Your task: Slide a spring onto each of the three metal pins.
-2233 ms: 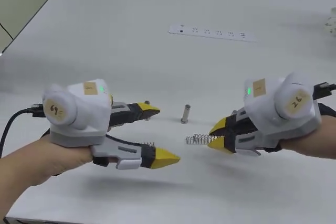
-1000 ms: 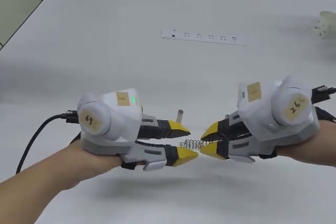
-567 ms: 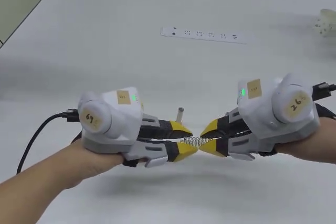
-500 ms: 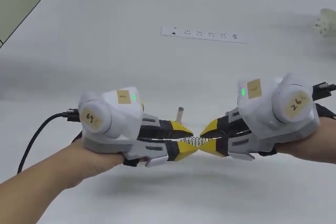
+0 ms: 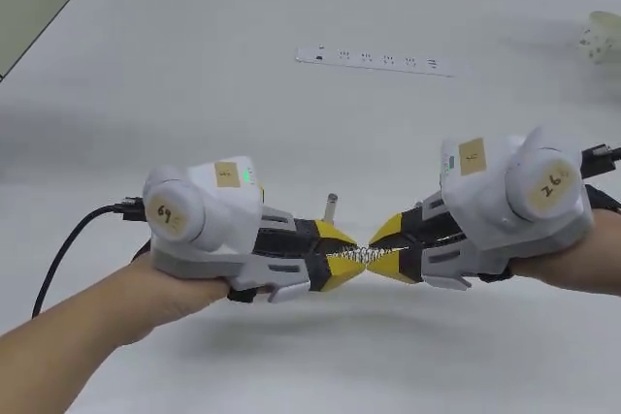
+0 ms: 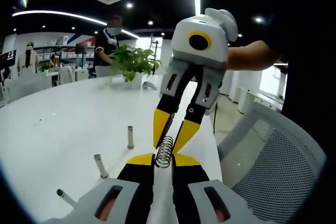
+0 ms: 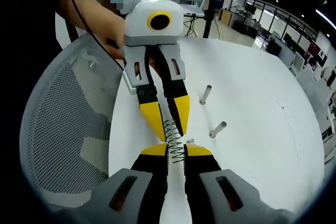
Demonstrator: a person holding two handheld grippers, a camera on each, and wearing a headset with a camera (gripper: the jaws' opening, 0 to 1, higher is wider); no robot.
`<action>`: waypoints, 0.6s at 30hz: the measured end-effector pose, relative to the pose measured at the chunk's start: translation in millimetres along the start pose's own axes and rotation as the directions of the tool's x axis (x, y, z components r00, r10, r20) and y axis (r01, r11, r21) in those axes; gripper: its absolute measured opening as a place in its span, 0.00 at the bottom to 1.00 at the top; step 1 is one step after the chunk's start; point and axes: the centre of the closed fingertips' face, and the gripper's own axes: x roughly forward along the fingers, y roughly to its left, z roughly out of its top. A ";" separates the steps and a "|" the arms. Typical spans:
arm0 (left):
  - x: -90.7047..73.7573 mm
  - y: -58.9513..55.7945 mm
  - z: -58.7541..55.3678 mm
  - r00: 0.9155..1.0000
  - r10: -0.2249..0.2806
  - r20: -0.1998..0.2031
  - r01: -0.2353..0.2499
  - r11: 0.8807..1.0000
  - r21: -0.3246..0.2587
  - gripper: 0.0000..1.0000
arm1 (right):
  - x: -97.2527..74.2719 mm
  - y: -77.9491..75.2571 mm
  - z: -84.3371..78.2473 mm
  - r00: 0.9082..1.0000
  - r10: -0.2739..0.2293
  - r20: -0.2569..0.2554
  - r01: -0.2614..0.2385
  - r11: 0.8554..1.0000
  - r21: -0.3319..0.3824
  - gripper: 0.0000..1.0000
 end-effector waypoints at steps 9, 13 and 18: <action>0.0 -1.9 1.0 1.000 -0.007 0.001 0.007 1.000 0.010 0.02 | -0.8 0.4 -0.7 1.000 -0.002 -0.004 0.002 1.000 -0.012 0.08; -0.4 -2.2 1.5 1.000 -0.007 0.002 0.007 1.000 0.012 0.02 | -1.1 0.6 -0.4 1.000 -0.001 -0.003 0.001 1.000 -0.013 0.09; -0.9 -3.0 1.9 1.000 -0.011 0.001 0.011 1.000 0.009 0.02 | -1.2 1.5 -0.2 1.000 0.004 0.000 -0.004 1.000 -0.013 0.09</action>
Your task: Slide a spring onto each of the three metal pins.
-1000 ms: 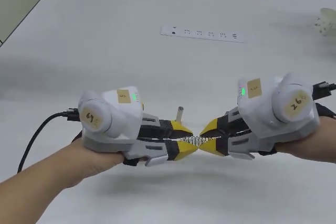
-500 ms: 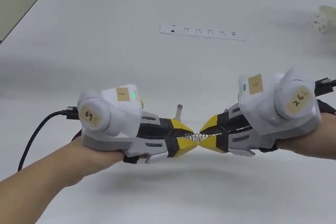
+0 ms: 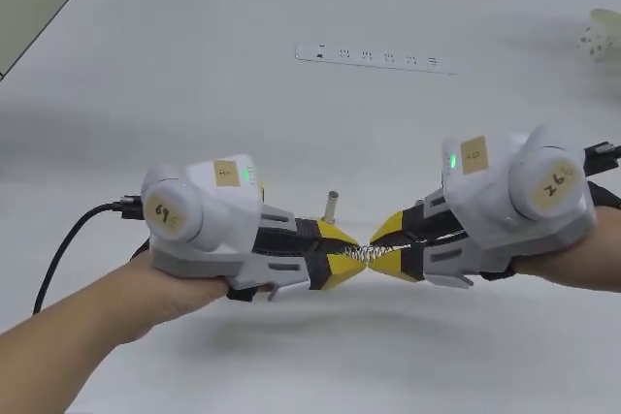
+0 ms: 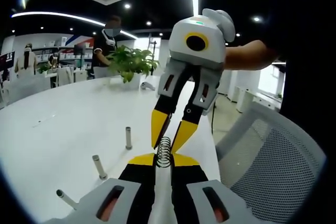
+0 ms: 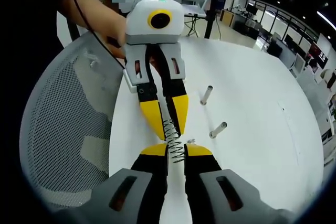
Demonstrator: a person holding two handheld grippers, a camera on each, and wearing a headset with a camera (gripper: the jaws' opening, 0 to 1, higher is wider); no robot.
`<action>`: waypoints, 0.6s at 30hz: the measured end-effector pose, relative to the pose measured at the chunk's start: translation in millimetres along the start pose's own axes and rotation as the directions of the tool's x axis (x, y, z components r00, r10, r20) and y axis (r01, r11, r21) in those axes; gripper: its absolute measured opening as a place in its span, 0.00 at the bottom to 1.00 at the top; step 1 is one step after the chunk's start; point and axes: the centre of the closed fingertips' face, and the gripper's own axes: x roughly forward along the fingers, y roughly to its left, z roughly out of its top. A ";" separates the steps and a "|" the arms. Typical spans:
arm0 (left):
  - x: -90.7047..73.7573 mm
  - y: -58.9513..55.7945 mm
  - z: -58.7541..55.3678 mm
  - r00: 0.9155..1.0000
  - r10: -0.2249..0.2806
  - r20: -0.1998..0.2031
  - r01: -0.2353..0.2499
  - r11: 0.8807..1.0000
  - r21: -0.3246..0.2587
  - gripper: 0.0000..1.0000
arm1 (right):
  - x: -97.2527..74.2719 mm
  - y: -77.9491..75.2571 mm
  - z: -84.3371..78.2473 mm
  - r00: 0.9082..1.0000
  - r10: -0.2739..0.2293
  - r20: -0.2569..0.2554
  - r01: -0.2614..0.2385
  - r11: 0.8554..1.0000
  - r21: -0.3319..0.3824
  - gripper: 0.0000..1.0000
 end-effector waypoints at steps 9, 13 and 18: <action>0.6 -2.8 -0.8 1.000 -0.014 -0.006 0.014 1.000 -0.007 0.02 | -0.6 2.6 -0.9 1.000 0.011 0.012 -0.011 1.000 -0.011 0.09; 1.2 -4.1 -0.4 1.000 -0.020 -0.005 0.020 1.000 -0.009 0.02 | -1.3 3.0 -1.2 1.000 0.014 0.018 -0.014 1.000 -0.005 0.10; 1.3 -5.3 0.1 1.000 -0.028 -0.006 0.028 1.000 -0.007 0.02 | -3.1 4.8 -2.5 0.999 0.025 0.025 -0.025 1.000 -0.005 0.10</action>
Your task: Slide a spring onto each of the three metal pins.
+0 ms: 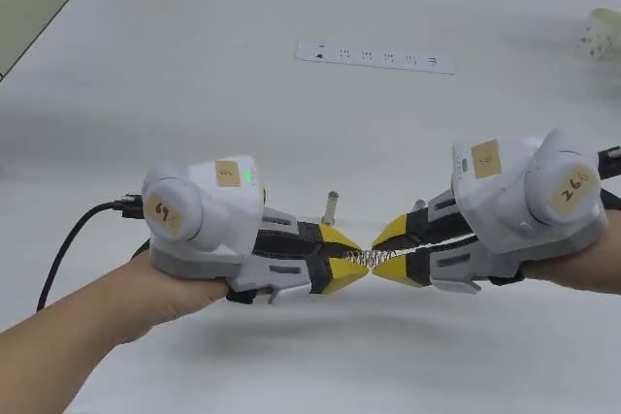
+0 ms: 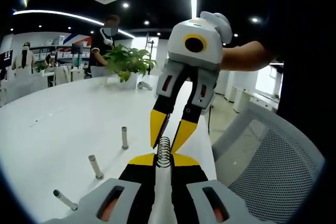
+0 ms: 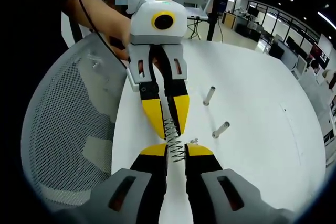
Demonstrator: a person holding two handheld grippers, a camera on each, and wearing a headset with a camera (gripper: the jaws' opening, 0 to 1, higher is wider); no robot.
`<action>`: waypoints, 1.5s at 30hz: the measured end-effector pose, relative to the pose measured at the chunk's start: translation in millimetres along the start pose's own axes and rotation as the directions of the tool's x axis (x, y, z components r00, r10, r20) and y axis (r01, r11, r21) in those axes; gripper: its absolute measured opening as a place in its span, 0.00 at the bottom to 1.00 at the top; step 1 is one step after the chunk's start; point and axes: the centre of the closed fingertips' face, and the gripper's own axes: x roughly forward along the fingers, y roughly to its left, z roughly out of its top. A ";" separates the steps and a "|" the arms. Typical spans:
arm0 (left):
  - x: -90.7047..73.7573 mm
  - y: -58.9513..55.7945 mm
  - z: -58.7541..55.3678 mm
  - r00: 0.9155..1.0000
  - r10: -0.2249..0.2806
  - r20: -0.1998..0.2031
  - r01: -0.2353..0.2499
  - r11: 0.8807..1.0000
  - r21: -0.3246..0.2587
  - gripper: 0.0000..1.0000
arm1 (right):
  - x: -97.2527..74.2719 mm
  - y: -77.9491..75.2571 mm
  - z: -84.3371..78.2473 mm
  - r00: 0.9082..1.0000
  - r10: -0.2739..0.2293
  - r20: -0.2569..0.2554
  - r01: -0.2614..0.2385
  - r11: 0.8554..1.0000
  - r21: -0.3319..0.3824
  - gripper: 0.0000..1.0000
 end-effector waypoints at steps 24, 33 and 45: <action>-3.5 -0.9 -0.1 1.000 -0.008 -0.011 0.008 1.000 -0.003 0.02 | -2.6 -1.3 -8.1 1.000 -0.011 0.010 0.011 1.000 -0.021 0.09; -4.9 -1.1 -1.7 1.000 -0.011 -0.015 0.010 1.000 -0.014 0.02 | -9.3 -1.8 -1.3 1.000 -0.013 0.026 0.015 0.999 -0.049 0.08; -6.8 0.4 -5.9 1.000 -0.004 -0.030 0.004 1.000 -0.011 0.02 | -18.3 0.8 20.1 0.996 0.019 0.090 -0.016 0.999 -0.035 0.08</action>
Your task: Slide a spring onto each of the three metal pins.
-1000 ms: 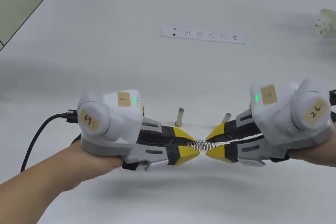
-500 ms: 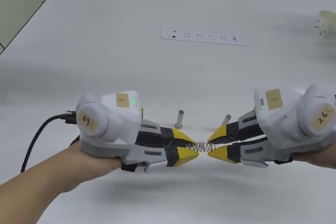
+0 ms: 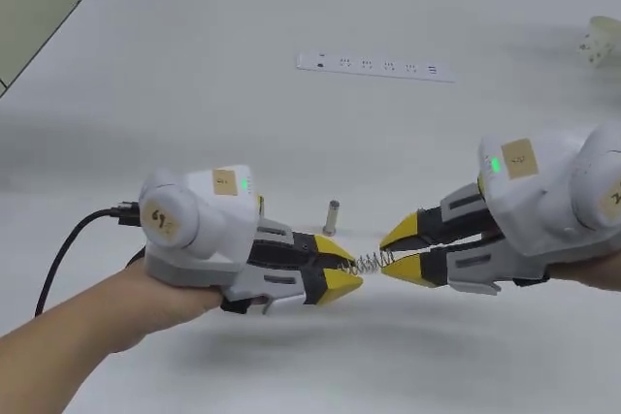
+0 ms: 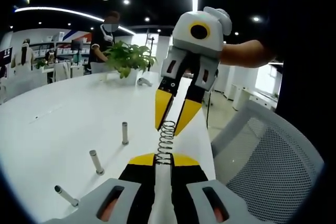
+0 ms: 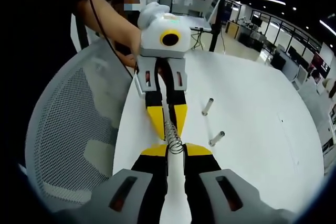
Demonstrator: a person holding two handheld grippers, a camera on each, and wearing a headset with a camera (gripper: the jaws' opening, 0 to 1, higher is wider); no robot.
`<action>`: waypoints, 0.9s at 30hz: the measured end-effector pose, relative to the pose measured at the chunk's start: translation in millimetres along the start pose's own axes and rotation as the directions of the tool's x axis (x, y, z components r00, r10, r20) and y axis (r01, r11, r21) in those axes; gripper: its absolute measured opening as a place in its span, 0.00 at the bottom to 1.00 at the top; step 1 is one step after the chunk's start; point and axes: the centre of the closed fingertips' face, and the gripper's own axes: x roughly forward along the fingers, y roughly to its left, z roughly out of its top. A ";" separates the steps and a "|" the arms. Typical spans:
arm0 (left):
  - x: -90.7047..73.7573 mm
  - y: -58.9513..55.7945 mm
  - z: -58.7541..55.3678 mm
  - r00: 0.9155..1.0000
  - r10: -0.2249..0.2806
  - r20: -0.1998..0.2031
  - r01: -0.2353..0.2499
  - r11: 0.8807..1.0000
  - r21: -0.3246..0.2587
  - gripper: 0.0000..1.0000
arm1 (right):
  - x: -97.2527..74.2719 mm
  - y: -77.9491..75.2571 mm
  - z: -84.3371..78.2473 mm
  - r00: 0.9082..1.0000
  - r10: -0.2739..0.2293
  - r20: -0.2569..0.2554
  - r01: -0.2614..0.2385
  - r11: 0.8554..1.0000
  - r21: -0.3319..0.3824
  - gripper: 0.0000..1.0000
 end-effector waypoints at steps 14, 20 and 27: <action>3.5 -3.9 -0.2 1.000 -0.013 -0.005 0.013 1.000 0.008 0.02 | 3.6 5.5 35.1 0.989 0.013 0.144 -0.020 0.999 0.049 0.08; 2.9 -3.3 -0.2 1.000 -0.012 -0.009 0.012 1.000 0.016 0.02 | 6.6 6.7 40.4 0.985 0.001 0.172 -0.006 1.000 0.030 0.08; 4.1 -3.3 1.2 1.000 -0.015 -0.007 0.015 1.000 0.018 0.02 | 8.2 6.9 45.0 0.981 -0.015 0.192 0.013 1.000 0.011 0.08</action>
